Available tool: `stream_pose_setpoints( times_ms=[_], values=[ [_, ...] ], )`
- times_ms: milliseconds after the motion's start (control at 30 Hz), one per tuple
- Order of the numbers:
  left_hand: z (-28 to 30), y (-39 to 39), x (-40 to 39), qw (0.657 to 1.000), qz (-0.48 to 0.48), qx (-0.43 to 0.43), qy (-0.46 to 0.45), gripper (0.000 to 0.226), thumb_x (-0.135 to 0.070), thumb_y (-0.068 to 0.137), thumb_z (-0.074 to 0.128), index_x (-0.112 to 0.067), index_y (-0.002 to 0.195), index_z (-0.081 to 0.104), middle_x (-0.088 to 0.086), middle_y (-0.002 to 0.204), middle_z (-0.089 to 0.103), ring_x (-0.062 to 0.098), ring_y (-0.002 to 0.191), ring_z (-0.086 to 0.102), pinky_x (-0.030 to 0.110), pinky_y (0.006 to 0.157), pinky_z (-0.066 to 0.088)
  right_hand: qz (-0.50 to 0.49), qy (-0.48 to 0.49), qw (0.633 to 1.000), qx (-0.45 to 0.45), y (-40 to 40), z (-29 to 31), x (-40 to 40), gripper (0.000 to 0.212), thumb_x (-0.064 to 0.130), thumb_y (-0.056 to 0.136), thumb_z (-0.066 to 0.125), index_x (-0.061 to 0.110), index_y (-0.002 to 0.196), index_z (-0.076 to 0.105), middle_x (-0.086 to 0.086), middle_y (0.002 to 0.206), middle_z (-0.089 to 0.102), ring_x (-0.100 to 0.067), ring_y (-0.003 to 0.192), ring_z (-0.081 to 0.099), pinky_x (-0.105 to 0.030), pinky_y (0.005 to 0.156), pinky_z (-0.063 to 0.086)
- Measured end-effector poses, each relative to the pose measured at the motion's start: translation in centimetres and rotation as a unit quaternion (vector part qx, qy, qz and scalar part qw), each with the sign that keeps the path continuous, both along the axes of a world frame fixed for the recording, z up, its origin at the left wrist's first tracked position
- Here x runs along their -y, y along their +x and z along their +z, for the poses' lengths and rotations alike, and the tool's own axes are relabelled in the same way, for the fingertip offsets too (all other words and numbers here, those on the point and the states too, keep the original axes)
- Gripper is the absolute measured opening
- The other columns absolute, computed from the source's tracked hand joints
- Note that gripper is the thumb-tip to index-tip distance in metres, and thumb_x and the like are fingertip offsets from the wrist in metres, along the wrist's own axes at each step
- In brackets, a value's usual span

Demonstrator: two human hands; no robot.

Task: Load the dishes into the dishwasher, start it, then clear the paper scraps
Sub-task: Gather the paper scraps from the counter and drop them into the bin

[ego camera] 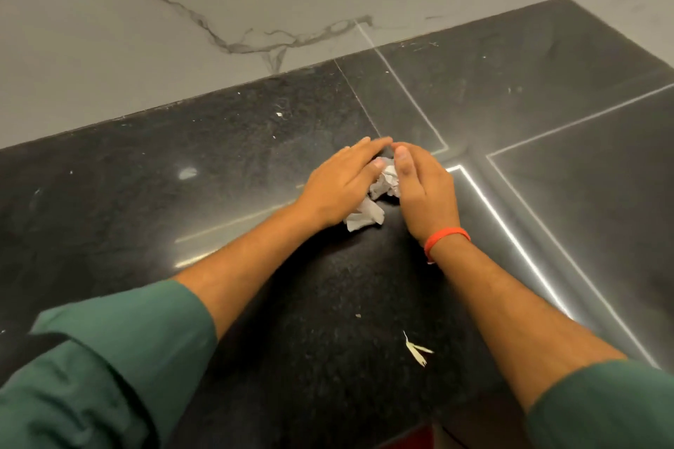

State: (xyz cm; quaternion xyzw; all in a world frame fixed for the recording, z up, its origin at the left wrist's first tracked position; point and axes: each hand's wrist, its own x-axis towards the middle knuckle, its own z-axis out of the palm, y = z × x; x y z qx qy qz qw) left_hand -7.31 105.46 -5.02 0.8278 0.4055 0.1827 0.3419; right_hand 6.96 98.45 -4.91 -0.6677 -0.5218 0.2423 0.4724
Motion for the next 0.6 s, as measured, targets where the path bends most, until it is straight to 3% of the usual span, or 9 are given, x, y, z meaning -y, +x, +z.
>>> stream_pose_setpoints(
  times_ms=[67,200,367,533,600],
  values=[
    [-0.4,0.5,1.2,0.997,-0.046,-0.048,0.027,0.054,-0.042,0.103,0.025,-0.033,0.154,0.036,-0.013,0.158,0.041,0.003,0.151,0.021,0.035,0.125,0.017,0.001,-0.010,0.996,-0.091,0.7,0.1,1.5,0.043,0.044,0.103,0.035,0.020,0.113,0.070,0.008,0.109,0.071,-0.004,0.107,0.063,-0.032,0.095,0.049],
    [-0.3,0.4,5.9,0.998,-0.061,-0.001,0.014,0.052,-0.038,0.103,0.027,-0.029,0.154,0.038,-0.008,0.155,0.046,0.008,0.148,0.032,0.035,0.124,0.018,-0.001,-0.015,0.985,-0.172,1.1,0.3,6.1,0.043,0.040,0.105,0.036,0.018,0.108,0.073,-0.002,0.109,0.074,-0.018,0.108,0.067,-0.049,0.100,0.050],
    [-0.5,-0.7,11.2,0.998,-0.062,0.009,0.014,0.052,-0.043,0.105,0.025,-0.030,0.153,0.039,-0.010,0.156,0.043,-0.001,0.148,0.026,0.023,0.124,0.013,0.012,0.002,0.981,-0.193,0.3,0.4,11.9,0.038,0.030,0.108,0.035,0.015,0.118,0.068,-0.002,0.121,0.069,-0.018,0.120,0.061,-0.048,0.106,0.045],
    [-0.6,-0.5,12.3,0.999,-0.048,0.015,0.004,0.053,-0.050,0.106,0.022,-0.032,0.150,0.046,-0.015,0.152,0.048,-0.004,0.149,0.022,0.034,0.125,0.015,-0.133,0.062,0.959,-0.242,0.0,-0.5,18.2,0.038,0.029,0.106,0.032,0.022,0.129,0.062,-0.001,0.138,0.059,-0.019,0.136,0.049,-0.048,0.116,0.033],
    [-0.7,-0.4,12.4,0.999,-0.047,0.014,0.009,0.049,-0.047,0.107,0.024,-0.032,0.148,0.048,-0.018,0.152,0.048,-0.003,0.150,0.022,0.036,0.125,0.016,-0.190,0.067,0.956,-0.212,-1.3,-0.6,21.6,0.038,0.030,0.105,0.032,0.022,0.128,0.061,-0.002,0.140,0.058,-0.019,0.136,0.048,-0.047,0.116,0.033]
  ],
)
